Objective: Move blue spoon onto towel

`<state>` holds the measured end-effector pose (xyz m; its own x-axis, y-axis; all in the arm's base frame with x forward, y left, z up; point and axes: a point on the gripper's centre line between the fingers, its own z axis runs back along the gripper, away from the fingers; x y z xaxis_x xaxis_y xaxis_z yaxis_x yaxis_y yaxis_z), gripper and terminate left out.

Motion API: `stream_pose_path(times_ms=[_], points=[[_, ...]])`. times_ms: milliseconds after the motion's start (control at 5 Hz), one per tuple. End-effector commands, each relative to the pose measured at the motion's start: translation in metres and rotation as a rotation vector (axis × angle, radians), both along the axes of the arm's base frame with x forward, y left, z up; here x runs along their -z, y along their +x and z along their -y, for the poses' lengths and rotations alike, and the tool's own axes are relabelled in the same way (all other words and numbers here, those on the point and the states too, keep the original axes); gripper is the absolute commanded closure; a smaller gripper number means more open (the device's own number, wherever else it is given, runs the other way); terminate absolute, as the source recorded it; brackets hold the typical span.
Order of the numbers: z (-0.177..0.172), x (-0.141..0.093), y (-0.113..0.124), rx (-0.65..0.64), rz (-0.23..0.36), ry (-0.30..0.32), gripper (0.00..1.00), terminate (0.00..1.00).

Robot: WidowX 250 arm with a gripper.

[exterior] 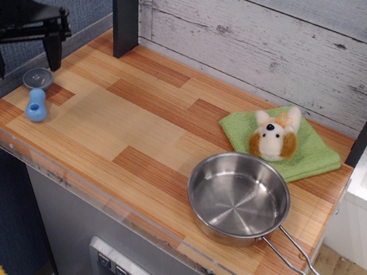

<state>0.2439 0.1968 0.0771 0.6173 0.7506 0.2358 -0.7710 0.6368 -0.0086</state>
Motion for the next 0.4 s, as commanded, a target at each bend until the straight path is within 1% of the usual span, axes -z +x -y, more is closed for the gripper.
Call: stream_pose_path(times_ms=[0,200], points=[[-0.019,0.015,-0.002,-0.026,-0.029,0.072,0.00,0.00],[-0.021,0.030,-0.005,-0.028,-0.066,0.081,0.00,0.00]])
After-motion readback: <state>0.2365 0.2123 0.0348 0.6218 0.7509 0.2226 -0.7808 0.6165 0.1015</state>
